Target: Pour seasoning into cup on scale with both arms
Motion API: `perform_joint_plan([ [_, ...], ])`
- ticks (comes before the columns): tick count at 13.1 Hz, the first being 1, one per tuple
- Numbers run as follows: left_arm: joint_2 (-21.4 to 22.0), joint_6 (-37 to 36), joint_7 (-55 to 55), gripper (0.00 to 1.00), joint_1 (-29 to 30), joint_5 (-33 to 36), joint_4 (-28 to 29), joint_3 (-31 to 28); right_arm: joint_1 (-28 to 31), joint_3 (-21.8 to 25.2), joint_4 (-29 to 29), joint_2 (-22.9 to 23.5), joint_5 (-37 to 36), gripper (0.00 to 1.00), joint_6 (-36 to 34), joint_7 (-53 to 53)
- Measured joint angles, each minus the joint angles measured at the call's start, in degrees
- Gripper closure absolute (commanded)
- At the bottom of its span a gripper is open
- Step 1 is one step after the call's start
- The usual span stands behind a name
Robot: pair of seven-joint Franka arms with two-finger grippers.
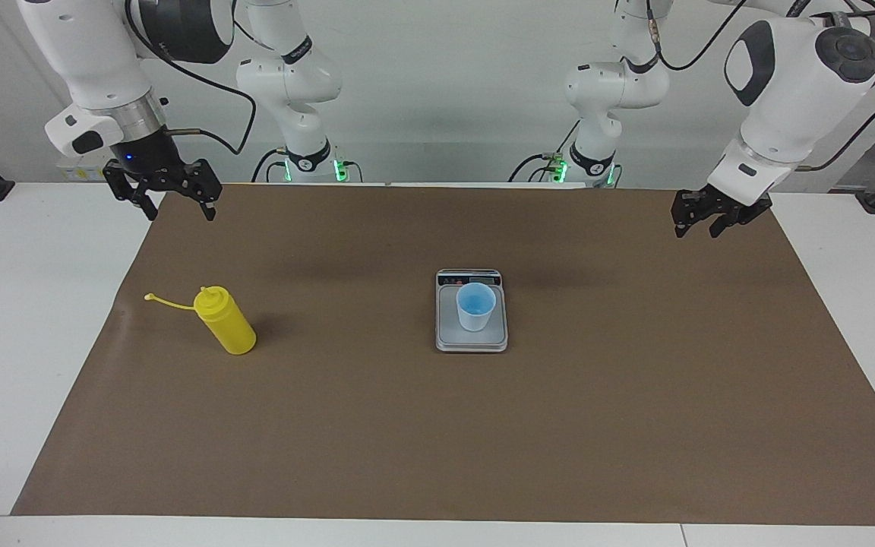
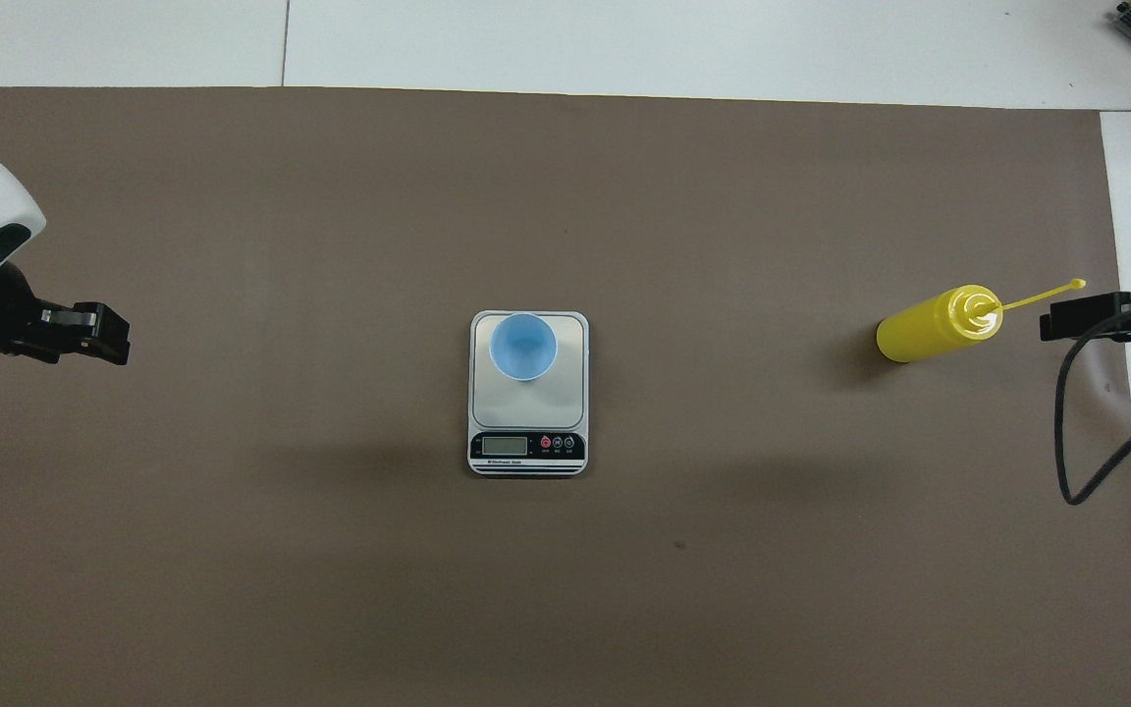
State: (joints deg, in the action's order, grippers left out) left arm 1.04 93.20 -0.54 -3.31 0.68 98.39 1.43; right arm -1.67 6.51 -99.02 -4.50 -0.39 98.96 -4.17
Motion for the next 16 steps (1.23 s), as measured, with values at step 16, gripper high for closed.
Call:
perform_joint_plan([
  [16,2.1,5.5,-1.5,0.00,-0.2,-4.9,0.8,-1.1,10.3,1.1,-23.3,-6.9,23.3,0.00,23.6,-39.3],
])
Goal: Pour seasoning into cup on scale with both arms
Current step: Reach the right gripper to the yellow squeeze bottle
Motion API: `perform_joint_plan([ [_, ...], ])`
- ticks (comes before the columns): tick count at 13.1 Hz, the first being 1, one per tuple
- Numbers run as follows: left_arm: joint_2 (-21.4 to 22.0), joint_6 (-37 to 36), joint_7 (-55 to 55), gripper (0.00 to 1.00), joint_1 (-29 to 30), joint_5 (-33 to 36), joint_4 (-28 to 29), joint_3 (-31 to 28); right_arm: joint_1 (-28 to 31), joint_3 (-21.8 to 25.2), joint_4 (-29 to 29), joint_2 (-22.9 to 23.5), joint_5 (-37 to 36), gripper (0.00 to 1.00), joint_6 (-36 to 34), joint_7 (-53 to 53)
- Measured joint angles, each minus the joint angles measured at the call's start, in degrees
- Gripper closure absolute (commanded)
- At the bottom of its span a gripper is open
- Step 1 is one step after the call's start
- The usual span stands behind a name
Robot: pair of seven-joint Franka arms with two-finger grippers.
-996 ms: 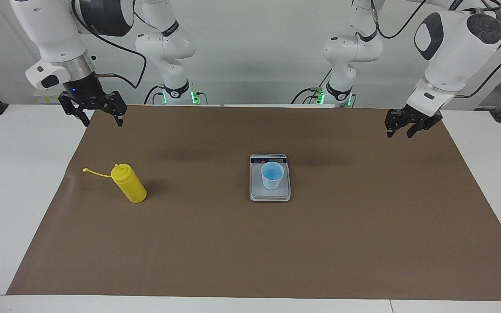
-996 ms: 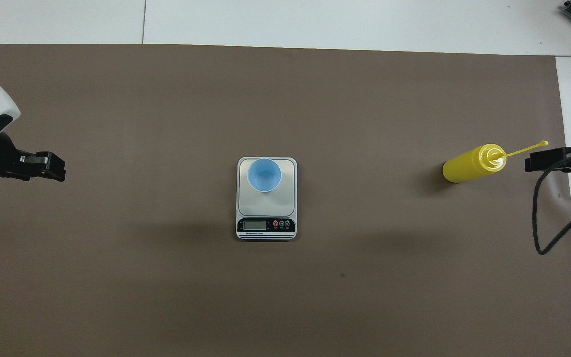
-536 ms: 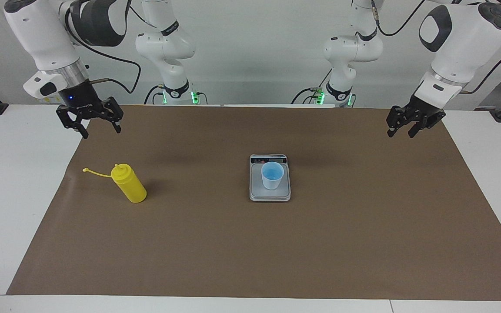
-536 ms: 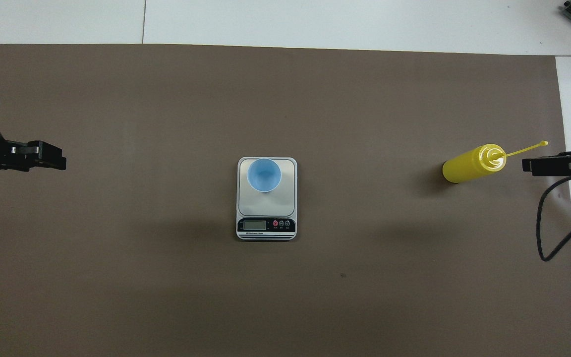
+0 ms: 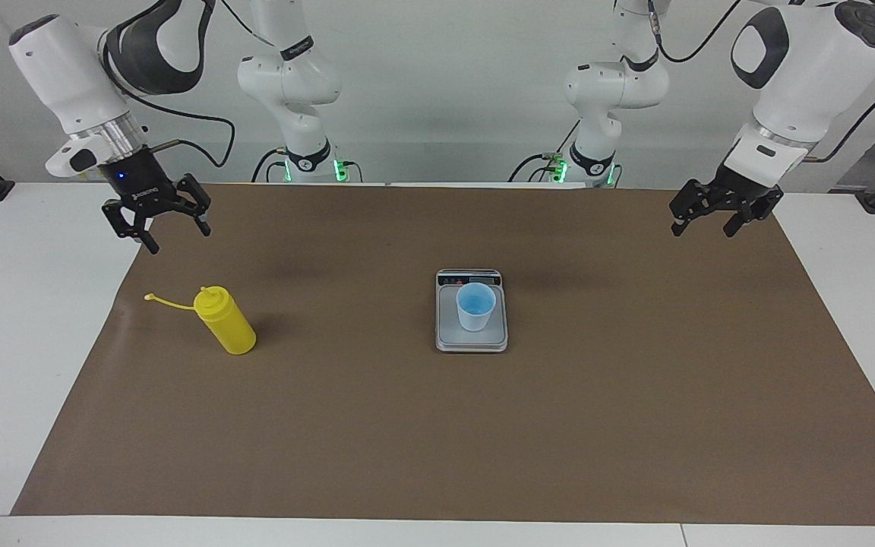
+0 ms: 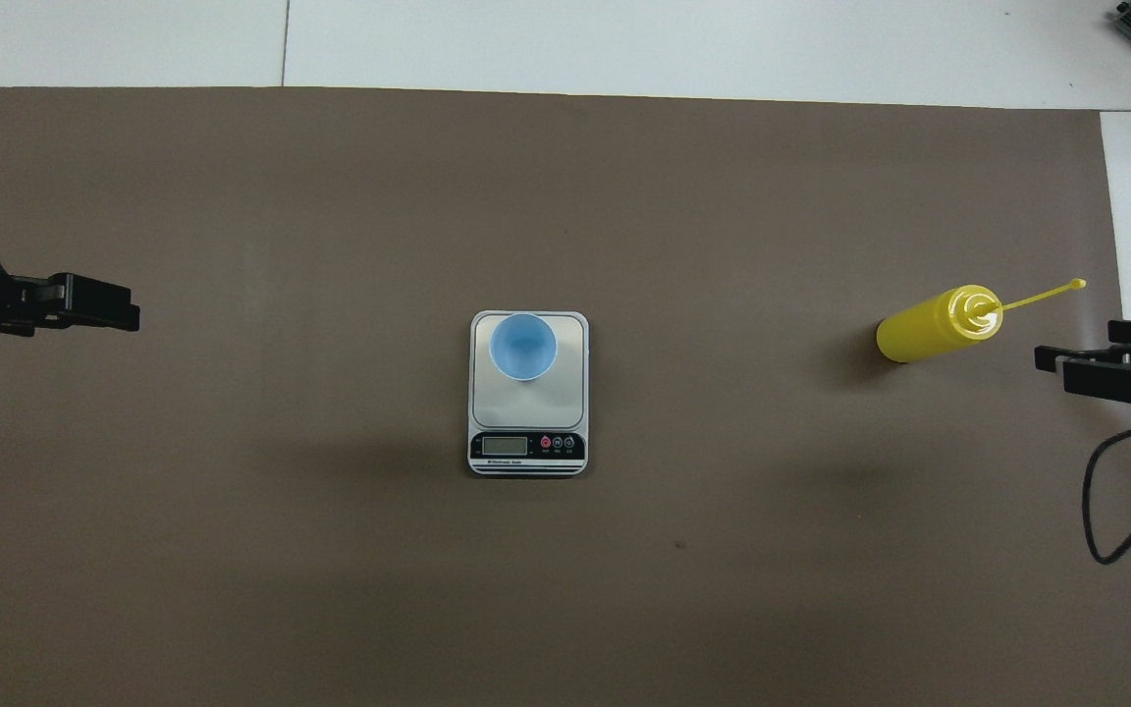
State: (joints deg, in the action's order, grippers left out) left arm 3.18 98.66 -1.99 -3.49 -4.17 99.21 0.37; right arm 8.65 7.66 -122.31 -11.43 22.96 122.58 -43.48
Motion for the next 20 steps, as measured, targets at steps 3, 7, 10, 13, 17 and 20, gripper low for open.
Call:
perform_joint_plan([
  [3,0.6,-0.1,0.0,0.00,0.0,0.0,-0.4,0.0,1.8,0.1,-2.5,0.0,4.7,0.00,2.5,-10.6],
  [7,0.7,-0.1,0.0,0.00,0.0,0.0,-0.3,0.0,3.7,0.1,-5.6,2.2,15.7,0.00,5.0,-28.9],
  [10,0.7,-0.2,0.0,0.00,0.2,0.0,-0.2,-0.4,7.0,0.2,-5.9,6.4,22.9,0.00,5.0,-40.7],
  [13,0.7,-0.2,0.0,0.00,0.4,0.0,-0.2,-0.8,8.4,0.2,-6.0,10.6,29.3,0.00,5.0,-50.2],
  [17,0.7,-0.2,0.0,0.00,0.4,0.0,-0.1,-0.8,8.8,0.2,-6.0,15.6,36.1,0.00,4.7,-61.9],
  [20,0.7,-0.2,0.0,0.00,0.4,0.0,-0.1,-0.8,9.0,0.2,-5.9,18.1,42.9,0.00,2.2,-69.8],
])
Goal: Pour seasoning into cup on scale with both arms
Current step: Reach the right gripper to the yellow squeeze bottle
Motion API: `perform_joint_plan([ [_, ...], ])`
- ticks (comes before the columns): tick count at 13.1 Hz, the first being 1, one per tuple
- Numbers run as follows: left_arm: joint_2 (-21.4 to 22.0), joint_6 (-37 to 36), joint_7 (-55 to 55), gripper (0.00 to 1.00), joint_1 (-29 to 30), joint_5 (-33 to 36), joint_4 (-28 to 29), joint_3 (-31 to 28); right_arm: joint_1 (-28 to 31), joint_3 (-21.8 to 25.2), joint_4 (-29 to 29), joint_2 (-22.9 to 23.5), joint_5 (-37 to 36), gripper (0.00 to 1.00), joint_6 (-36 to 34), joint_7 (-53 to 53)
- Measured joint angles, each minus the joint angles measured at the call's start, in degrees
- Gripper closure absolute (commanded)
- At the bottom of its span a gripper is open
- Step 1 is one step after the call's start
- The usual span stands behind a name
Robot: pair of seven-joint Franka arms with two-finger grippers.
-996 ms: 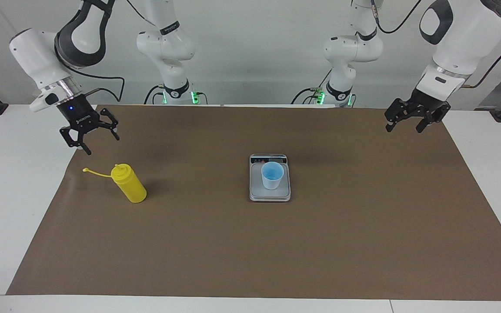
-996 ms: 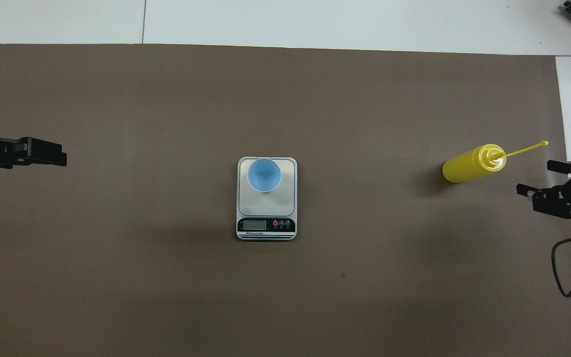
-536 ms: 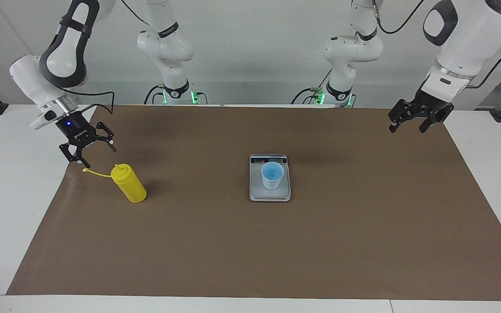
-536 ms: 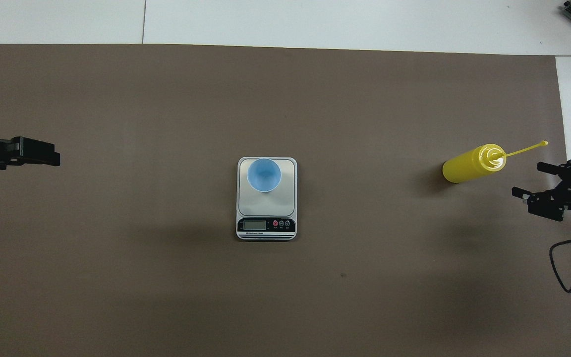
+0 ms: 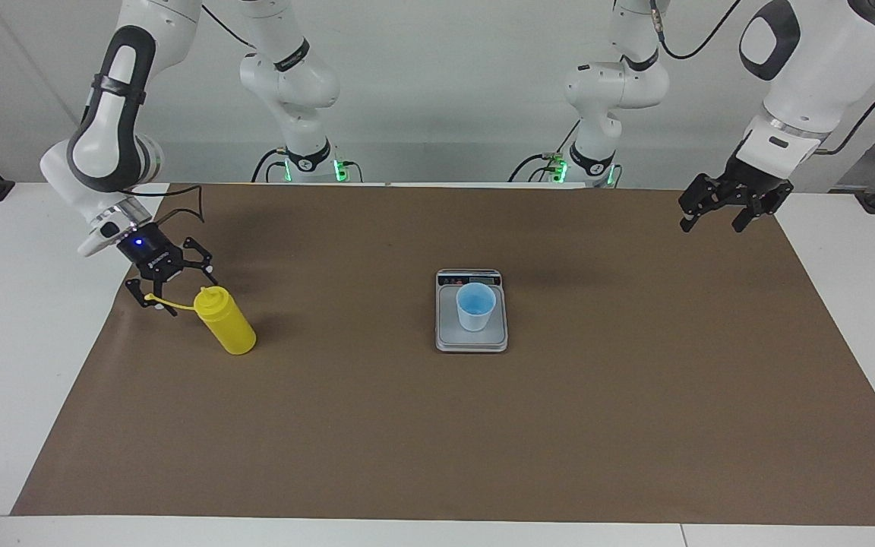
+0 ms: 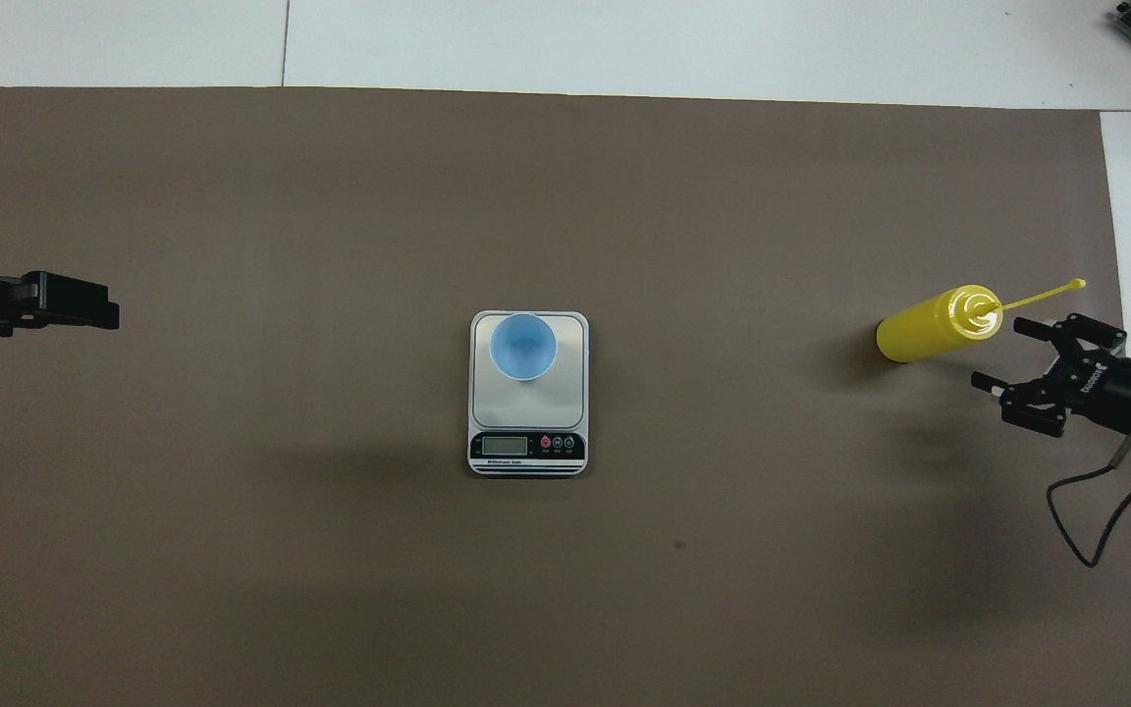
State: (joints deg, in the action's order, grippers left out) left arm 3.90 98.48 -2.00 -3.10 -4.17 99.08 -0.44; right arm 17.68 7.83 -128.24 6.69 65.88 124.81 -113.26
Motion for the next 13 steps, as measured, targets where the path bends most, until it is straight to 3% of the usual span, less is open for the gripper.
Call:
perform_joint_plan([
  [6,0.0,0.0,0.0,0.00,0.0,0.0,0.0,0.0,1.5,0.0,1.7,7.4,9.0,0.00,-8.8,-9.8],
  [13,0.0,0.0,0.0,0.00,0.0,0.0,0.0,0.0,0.7,-0.8,3.0,8.0,15.0,0.00,-10.2,-9.9],
])
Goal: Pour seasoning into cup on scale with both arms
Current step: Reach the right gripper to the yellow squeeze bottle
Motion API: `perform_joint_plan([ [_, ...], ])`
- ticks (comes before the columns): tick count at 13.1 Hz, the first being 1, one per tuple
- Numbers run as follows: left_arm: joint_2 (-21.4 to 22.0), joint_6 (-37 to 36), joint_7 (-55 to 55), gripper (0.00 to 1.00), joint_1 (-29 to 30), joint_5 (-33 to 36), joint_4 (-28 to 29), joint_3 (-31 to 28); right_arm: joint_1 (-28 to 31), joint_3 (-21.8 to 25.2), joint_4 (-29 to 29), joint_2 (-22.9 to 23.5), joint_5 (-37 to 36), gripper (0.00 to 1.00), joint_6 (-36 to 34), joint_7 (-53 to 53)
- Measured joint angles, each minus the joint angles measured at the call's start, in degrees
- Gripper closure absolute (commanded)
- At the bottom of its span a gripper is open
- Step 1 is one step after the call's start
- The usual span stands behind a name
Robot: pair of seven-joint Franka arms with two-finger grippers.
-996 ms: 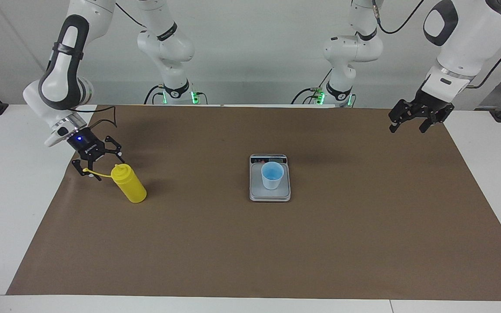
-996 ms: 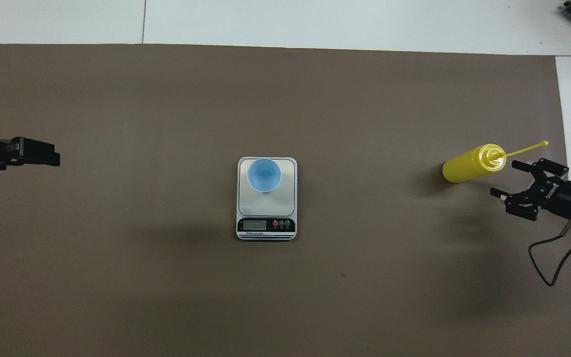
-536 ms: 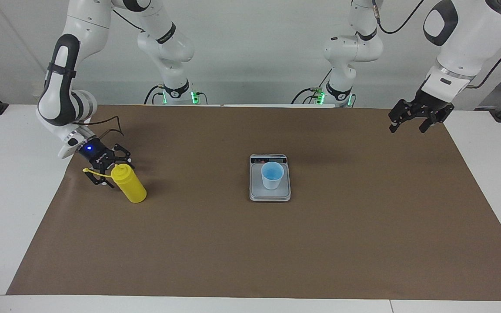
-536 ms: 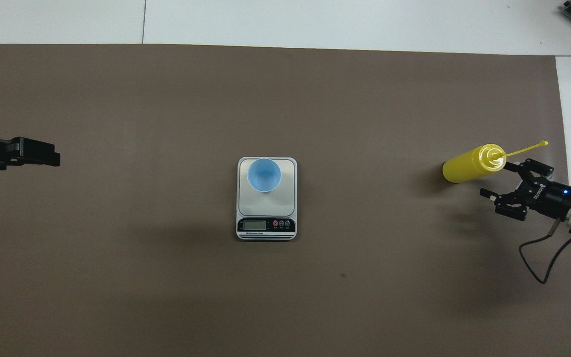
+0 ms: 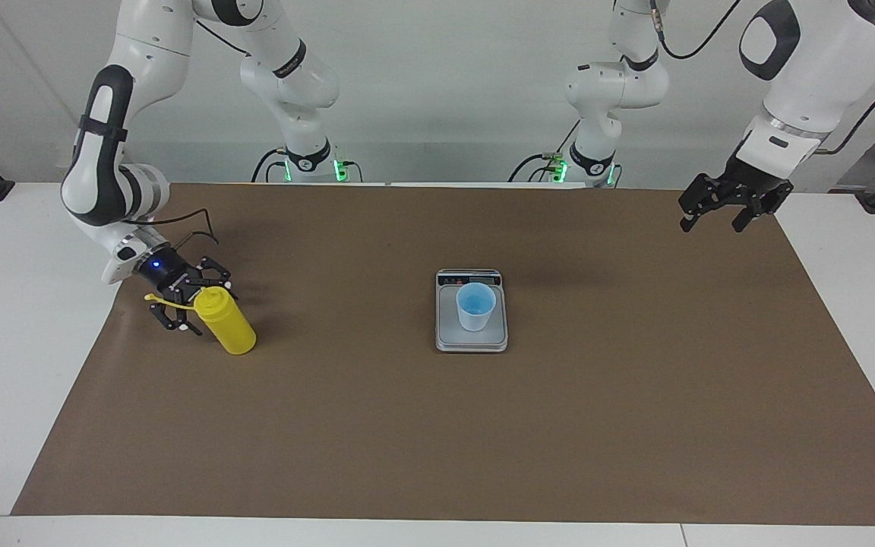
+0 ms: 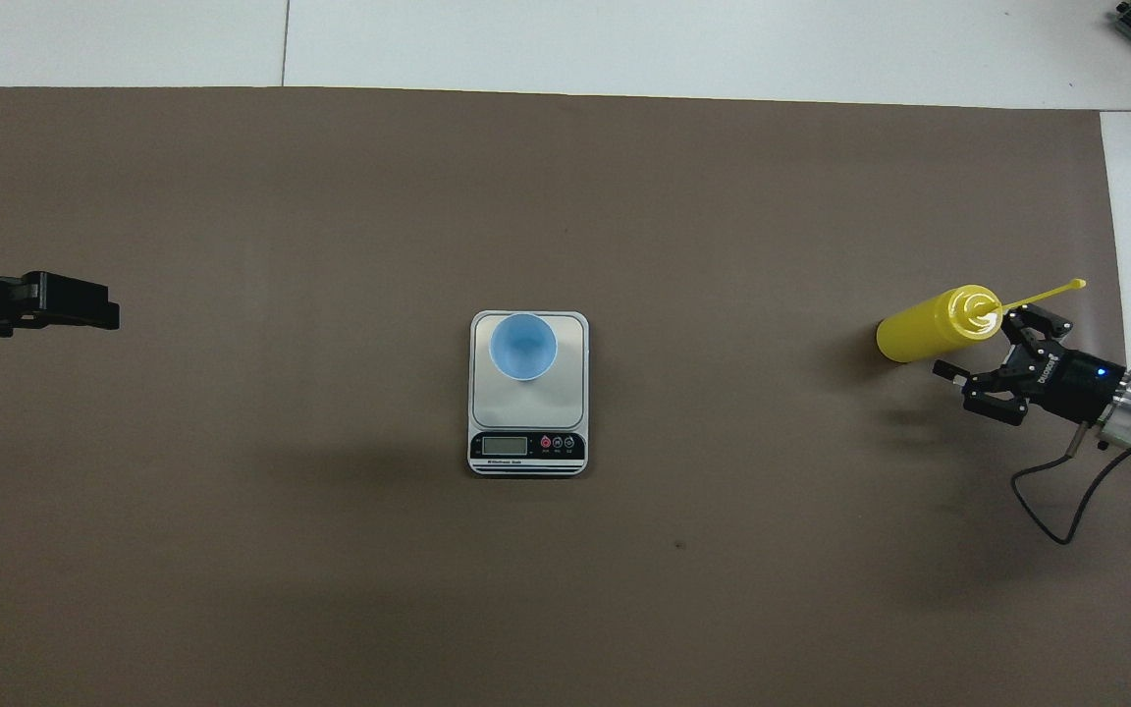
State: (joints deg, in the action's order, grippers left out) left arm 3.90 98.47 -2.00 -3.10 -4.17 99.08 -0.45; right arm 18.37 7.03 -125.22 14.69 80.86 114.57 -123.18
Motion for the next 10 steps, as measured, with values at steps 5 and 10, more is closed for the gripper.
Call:
perform_joint_plan([
  [5,0.0,0.0,0.0,0.00,0.0,0.0,0.0,0.0,-2.5,-0.1,0.0,1.5,3.6,0.00,0.0,0.0],
  [10,0.0,0.0,0.0,0.00,0.0,0.0,0.0,0.0,-2.8,-0.1,0.3,1.6,4.2,0.00,0.0,0.0],
])
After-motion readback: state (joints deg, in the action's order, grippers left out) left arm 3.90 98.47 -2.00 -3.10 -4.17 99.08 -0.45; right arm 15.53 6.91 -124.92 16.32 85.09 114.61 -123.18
